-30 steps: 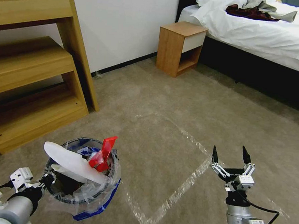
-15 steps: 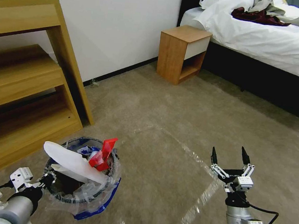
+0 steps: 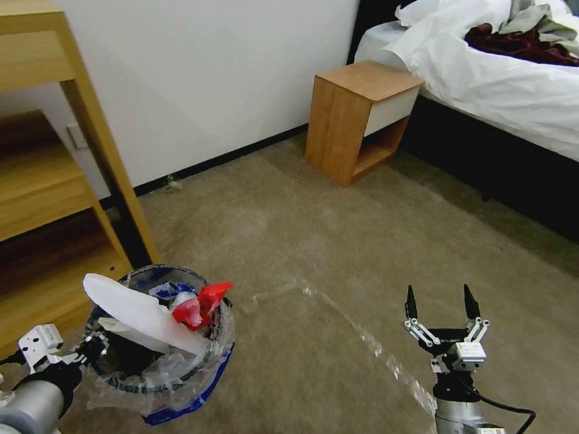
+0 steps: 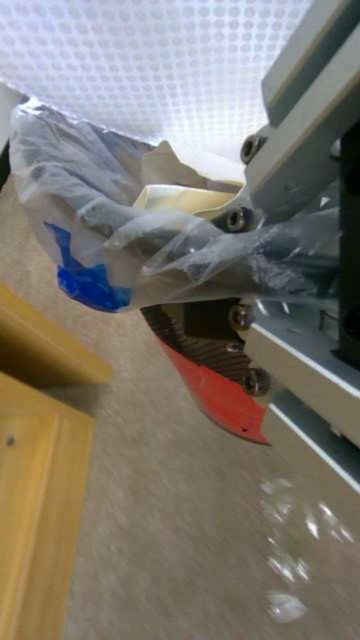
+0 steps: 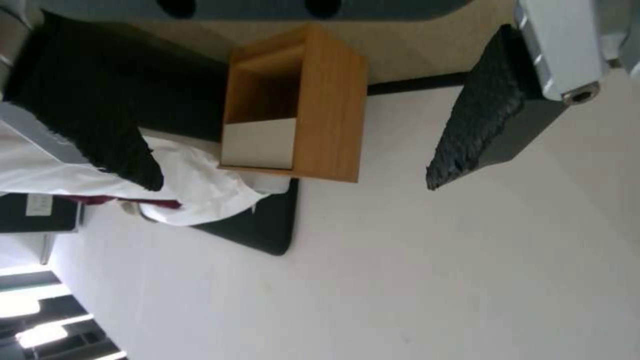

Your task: Pick up the trash bin and place the garbage on the floor into it.

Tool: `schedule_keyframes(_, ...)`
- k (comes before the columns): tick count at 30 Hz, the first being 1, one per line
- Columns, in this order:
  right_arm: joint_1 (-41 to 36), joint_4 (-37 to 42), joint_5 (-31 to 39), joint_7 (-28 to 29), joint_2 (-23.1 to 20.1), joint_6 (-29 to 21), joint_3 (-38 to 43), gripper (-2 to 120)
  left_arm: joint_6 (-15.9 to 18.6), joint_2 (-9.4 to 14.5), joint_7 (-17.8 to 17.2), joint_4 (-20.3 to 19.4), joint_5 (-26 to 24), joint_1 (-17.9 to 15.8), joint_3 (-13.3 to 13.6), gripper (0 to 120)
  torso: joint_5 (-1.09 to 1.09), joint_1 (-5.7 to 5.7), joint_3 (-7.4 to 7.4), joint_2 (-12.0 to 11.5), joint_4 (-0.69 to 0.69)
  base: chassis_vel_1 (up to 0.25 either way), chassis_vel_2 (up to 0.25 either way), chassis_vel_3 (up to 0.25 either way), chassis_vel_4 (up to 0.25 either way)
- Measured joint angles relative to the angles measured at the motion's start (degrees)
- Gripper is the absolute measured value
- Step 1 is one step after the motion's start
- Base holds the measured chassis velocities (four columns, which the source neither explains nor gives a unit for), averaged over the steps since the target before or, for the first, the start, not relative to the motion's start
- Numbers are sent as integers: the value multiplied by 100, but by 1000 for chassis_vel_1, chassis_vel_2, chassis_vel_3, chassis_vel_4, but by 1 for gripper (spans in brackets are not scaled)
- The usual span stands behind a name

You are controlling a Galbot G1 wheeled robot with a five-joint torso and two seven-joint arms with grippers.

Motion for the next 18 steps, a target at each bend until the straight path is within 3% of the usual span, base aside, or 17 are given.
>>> schedule_keyframes(18, 183, -200, 93, -274, 41, 139, -92, 100, -10, 75, 3, 95, -4, -54, -14, 0, 0, 0, 0, -1, 0, -354, 356, 345, -350)
